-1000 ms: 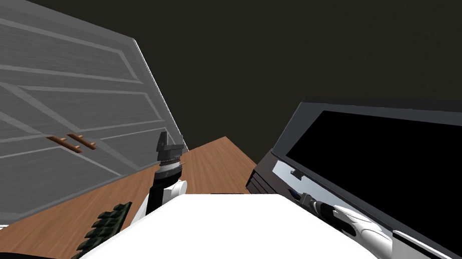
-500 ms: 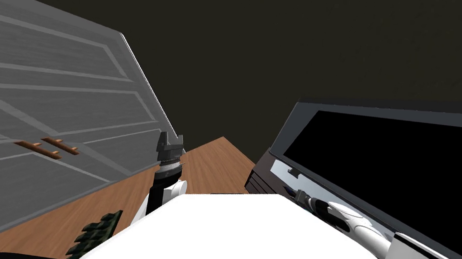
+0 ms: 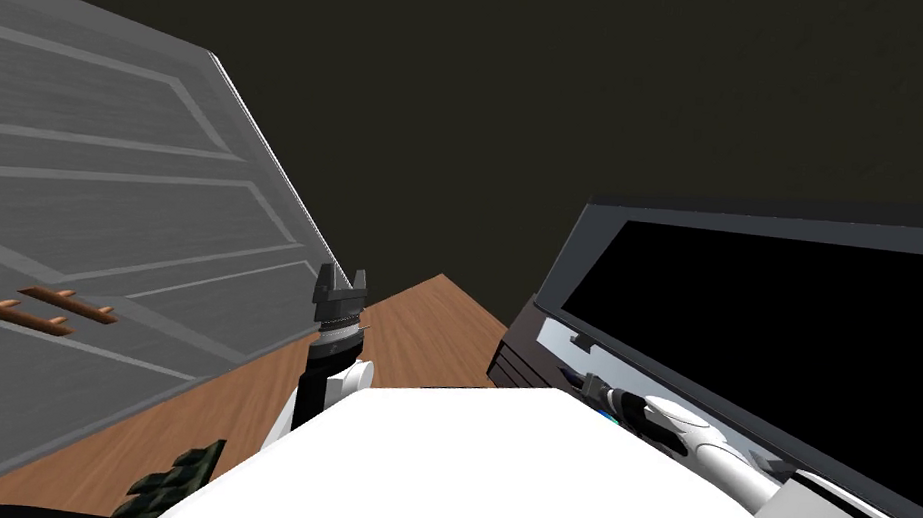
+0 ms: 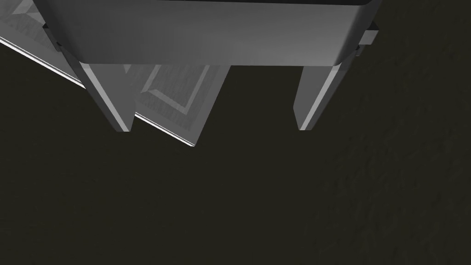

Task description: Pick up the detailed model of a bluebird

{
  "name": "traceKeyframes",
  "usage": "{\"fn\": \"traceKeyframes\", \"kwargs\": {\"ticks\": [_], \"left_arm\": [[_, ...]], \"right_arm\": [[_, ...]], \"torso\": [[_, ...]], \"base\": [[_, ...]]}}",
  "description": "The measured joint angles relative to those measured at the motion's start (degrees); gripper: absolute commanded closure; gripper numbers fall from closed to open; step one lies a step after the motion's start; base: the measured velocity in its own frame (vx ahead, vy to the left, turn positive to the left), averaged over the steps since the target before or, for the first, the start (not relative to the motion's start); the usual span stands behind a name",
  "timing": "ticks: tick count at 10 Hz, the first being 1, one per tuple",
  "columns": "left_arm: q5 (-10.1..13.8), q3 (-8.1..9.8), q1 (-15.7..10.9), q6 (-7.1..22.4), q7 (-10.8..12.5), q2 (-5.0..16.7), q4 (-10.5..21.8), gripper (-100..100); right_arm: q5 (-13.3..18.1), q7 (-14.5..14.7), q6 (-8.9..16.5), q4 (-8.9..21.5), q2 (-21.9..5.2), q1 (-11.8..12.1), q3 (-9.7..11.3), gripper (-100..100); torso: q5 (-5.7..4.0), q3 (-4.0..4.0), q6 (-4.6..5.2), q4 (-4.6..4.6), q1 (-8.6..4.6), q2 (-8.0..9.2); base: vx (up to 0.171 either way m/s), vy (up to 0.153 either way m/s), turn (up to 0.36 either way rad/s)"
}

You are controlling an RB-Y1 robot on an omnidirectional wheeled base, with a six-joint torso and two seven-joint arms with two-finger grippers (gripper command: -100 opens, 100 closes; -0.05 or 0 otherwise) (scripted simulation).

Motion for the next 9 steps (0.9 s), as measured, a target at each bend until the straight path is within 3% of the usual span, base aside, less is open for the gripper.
{"fn": "traceKeyframes", "kwargs": {"ticks": [1,2,3,5,6,9], "left_arm": [[0.0,0.01,0.01,0.0,0.0,0.0,0.0,0],[0.0,0.0,0.01,0.0,0.0,0.0,0.0,0],[0.0,0.0,0.0,0.0,0.0,0.0,0.0,0],[0.0,0.0,0.0,0.0,0.0,0.0,0.0,0],[0.0,0.01,0.02,0.0,0.0,0.0,0.0,0],[0.0,0.0,0.0,0.0,0.0,0.0,0.0,0]], "right_arm": [[1.92,0.42,-2.07,3.02,2.15,-2.61,-1.52,100],[3.6,-0.24,-3.03,1.91,2.14,-1.37,-3.4,100],[5.42,-1.63,-2.31,-0.91,1.66,0.57,-4.98,100],[8.89,-1.9,-2.15,-2.29,1.76,0.46,-6.17,100],[10.72,-2.97,-2.67,-4.96,2.67,1.35,-7.64,100],[15.7,-3.1,-4.87,-4.2,3.68,0.49,-12.2,100]], "torso": [[-0.07,-0.06,-0.02,-0.01,0.03,-0.13],[-0.05,-0.1,0.09,-0.07,0.02,-0.15],[-0.05,-0.06,0.03,-0.03,0.01,-0.1],[-0.06,-0.01,-0.02,-0.02,0.01,-0.01],[-0.08,-0.07,0.07,-0.04,0.08,-0.12],[-0.02,-0.02,0.0,-0.01,0.02,-0.04]], "base": [[0.062,0.004,-0.132],[0.032,0.004,-0.036],[0.006,0.0,-0.001],[0.027,-0.001,-0.128],[0.063,0.014,-0.156],[0.008,-0.002,0.014]]}}
